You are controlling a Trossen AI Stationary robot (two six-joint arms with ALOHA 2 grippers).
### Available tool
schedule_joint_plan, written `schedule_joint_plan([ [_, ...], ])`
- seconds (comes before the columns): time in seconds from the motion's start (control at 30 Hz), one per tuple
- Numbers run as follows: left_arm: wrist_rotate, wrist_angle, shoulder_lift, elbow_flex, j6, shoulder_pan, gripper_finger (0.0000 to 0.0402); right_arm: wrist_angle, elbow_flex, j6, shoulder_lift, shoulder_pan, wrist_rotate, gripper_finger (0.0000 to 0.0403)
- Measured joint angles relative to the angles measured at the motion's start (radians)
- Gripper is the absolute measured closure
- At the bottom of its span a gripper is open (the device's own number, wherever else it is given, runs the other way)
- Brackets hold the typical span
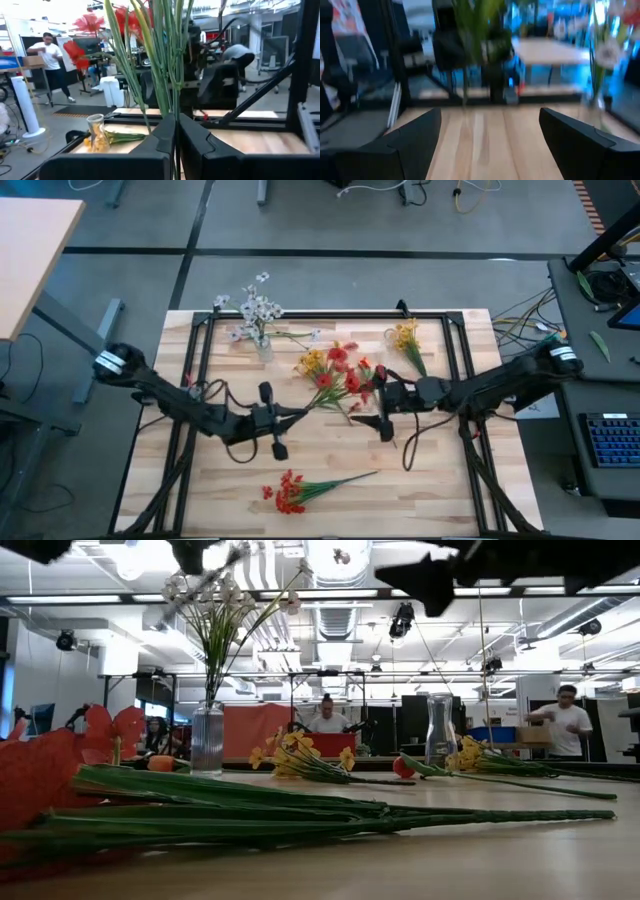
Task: Sort flowers into vase by color
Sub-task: Put the top red flowers into the right transparent flower vase
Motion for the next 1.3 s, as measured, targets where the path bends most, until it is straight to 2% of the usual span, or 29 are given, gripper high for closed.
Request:
schedule_joint_plan([
  [0.1,0.035,0.035,0.068,0.028,0.002,0.033,0.0402,0.136,0.010,-0.028,0.092,0.000,0.000,0.0076],
  [0.37,0.068,0.097,0.215,0.105,0.018,0.073,0.0402,0.306,0.065,-0.032,0.266,0.000,-0.004,0.0077],
  [0.53,0.088,0.137,0.268,0.125,0.020,0.078,0.0402,0.408,0.069,-0.023,0.288,-0.002,-0.072,0.0077],
  [0.67,0.084,0.138,0.294,0.136,0.000,0.083,0.0401,0.422,0.070,-0.015,0.284,-0.002,-0.079,0.0091],
  [0.87,0.055,0.127,0.304,0.148,-0.009,0.090,0.0401,0.426,0.070,-0.011,0.282,-0.003,-0.121,0.0176],
  [1.2,0.062,0.120,0.307,0.150,-0.009,0.095,0.0402,0.433,0.070,-0.034,0.281,-0.003,-0.122,0.0347],
  [1.3,0.062,0.120,0.307,0.150,-0.011,0.096,0.0402,0.434,0.070,-0.053,0.281,-0.004,-0.120,0.0384],
])
